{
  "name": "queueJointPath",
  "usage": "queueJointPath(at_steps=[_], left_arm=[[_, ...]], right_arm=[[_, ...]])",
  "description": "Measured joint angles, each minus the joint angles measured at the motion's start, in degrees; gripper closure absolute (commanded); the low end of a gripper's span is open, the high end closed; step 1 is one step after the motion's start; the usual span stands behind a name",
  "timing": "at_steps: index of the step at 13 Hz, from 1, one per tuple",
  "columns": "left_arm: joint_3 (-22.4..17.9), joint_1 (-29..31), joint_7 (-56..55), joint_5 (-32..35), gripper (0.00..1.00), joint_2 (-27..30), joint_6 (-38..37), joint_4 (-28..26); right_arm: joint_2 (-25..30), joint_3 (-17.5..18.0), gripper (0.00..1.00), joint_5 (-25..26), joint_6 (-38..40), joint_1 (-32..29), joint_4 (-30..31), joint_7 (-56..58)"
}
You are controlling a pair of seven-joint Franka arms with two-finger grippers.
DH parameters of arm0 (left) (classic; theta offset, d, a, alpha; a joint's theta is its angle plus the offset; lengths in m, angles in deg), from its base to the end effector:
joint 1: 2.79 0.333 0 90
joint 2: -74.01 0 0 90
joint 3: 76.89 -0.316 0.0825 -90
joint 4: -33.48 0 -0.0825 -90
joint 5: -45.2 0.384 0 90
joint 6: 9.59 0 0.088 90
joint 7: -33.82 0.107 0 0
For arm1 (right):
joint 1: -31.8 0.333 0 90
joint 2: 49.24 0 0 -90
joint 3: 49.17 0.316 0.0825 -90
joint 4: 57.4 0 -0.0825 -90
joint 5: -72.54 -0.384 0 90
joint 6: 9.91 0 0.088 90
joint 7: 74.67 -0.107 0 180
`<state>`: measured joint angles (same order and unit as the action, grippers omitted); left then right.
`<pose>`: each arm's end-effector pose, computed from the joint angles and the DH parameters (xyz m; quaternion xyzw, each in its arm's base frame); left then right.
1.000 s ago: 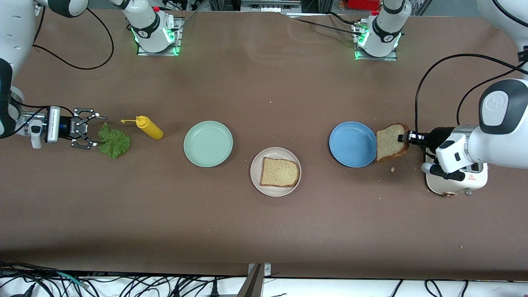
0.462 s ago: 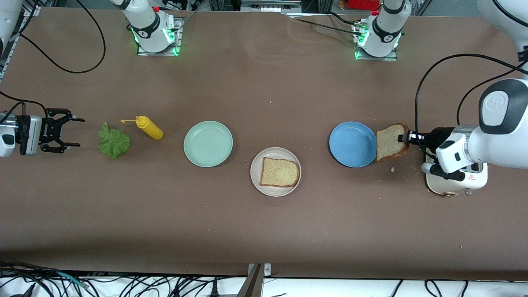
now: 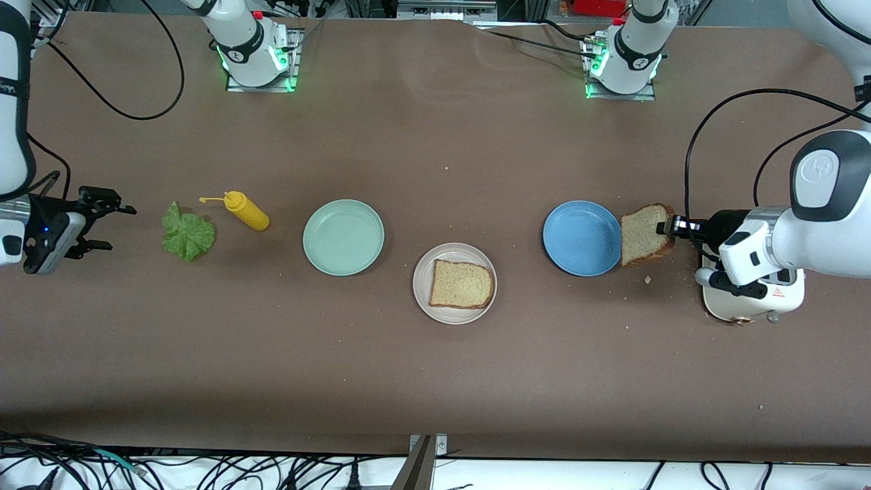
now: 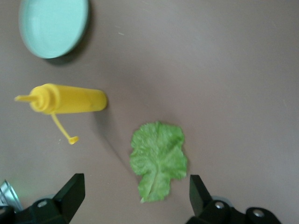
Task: Make sandwich in beige plate with both arms
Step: 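Draw the right gripper back and open it beside the lettuce, then lower the right gripper onto the green lettuce leaf and grasp it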
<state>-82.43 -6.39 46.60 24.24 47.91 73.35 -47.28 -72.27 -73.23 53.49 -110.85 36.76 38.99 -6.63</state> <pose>0.6446 -0.0302 0.4213 0.9630 -0.0764 -0.1812 0.1845 0.6073 -0.1541 0.3644 -0.9186 -0.3620 0.0488 0.1507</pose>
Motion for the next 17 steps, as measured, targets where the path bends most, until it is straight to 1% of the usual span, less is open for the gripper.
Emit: queueJointPath(at_steps=[3,5,7,9,11,14,16,17], left_arm=[[0.00,0.00,0.00,0.00,1.00,0.00,0.00,0.00],[0.00,0.00,0.00,0.00,1.00,0.00,0.00,0.00],[0.00,0.00,0.00,0.00,1.00,0.00,0.00,0.00],[0.00,0.00,0.00,0.00,1.00,0.00,0.00,0.00],[0.00,0.00,0.00,0.00,1.00,0.00,0.00,0.00],[0.00,0.00,0.00,0.00,1.00,0.00,0.00,0.00],[0.00,0.00,0.00,0.00,1.00,0.00,0.00,0.00],[0.00,0.00,0.00,0.00,1.00,0.00,0.00,0.00]], right_arm=[[-0.03,3.17,0.01,6.75,-5.70,-0.16,3.38,-18.34],[-0.04,5.22,0.01,8.33,-9.51,-0.16,5.92,-28.19],[-0.05,6.93,0.01,10.39,-15.92,-0.16,8.94,-33.04],[-0.09,8.53,0.01,12.23,-23.87,-0.16,13.49,-37.31],[-0.18,9.39,0.01,13.55,-30.35,-0.14,17.87,-41.33],[-0.46,9.64,0.01,13.63,-36.41,-0.17,23.02,-43.37],[-1.11,9.64,0.01,13.64,-37.47,-0.21,24.97,-45.47],[-1.66,9.64,0.11,13.64,-37.72,-0.23,25.54,-46.32]])
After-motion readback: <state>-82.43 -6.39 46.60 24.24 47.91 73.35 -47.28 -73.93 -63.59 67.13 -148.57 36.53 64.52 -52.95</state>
